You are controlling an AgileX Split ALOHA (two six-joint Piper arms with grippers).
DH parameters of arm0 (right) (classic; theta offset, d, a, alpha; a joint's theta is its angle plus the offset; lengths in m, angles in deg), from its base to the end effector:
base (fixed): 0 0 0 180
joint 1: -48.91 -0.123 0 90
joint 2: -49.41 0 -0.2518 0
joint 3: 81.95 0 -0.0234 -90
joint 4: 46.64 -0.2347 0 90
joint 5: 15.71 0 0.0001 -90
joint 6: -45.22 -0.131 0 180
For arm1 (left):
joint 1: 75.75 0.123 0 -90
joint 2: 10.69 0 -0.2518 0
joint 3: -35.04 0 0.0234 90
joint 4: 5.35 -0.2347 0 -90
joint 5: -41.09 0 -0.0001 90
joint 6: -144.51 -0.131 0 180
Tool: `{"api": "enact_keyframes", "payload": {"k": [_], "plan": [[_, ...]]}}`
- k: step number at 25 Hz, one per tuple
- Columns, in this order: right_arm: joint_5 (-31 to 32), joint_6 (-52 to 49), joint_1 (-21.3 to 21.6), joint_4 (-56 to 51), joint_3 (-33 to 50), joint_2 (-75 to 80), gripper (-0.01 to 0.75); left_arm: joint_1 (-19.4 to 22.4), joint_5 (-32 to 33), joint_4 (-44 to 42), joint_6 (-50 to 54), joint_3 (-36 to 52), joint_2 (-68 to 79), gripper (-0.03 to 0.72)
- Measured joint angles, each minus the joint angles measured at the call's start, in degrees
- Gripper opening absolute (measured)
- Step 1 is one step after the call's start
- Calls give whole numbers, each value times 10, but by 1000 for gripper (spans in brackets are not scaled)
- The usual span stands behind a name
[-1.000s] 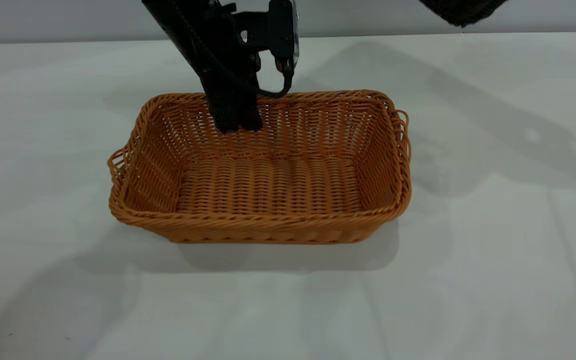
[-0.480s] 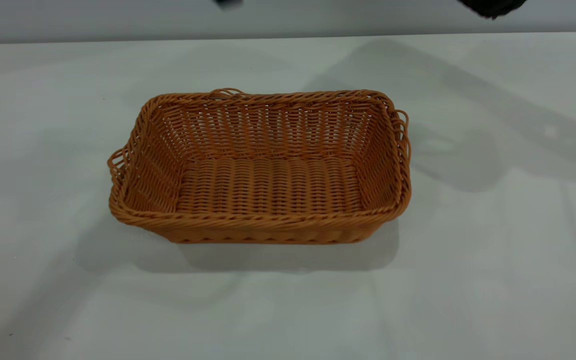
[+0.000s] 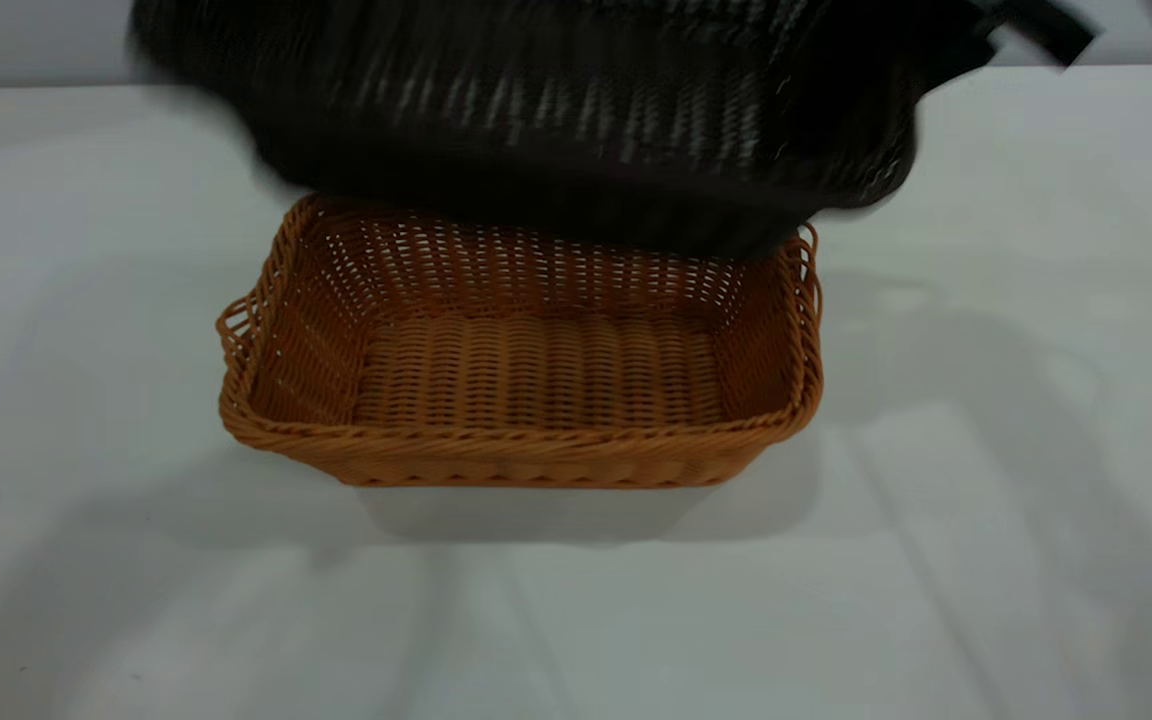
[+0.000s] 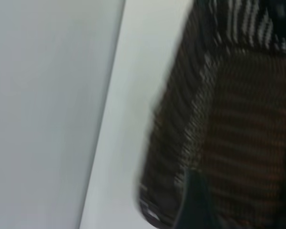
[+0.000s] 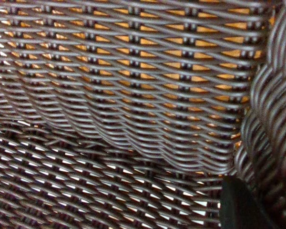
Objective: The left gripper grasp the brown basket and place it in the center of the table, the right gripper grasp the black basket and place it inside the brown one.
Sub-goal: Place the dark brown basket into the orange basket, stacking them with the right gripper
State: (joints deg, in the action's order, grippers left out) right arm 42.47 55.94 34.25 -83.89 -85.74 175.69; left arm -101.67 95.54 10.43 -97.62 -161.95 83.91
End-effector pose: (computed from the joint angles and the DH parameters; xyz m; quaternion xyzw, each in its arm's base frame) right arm 0.3410 0.1589 0.1078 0.0423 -0.9618 -0.2700 0.0148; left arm 0.2938 -0.1750 0.3633 0.6092 0.6700 -0.0028 0.4243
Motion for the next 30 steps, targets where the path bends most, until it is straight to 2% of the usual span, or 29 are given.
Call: {"api": "enact_keyframes", "payload": {"k": [5, 15, 17, 22, 26, 30], "plan": [[-6, -31, -39, 46, -25, 61, 102, 0, 10, -3, 1, 0, -6, 466], [-38, -34, -43, 73, -27, 96, 119, 0, 23, -7, 1, 0, -6, 466], [-40, -34, -43, 73, -29, 96, 156, 0, 23, -7, 1, 0, -6, 466], [-27, -19, -43, 64, -30, 96, 363, 0, 23, -8, 1, 0, -6, 466], [32, 5, -43, 69, -54, 95, 518, 0, 24, -8, 1, 0, -6, 455], [97, -2, -43, 106, -126, 95, 573, 0, 24, -10, 2, 0, -6, 449]]}}
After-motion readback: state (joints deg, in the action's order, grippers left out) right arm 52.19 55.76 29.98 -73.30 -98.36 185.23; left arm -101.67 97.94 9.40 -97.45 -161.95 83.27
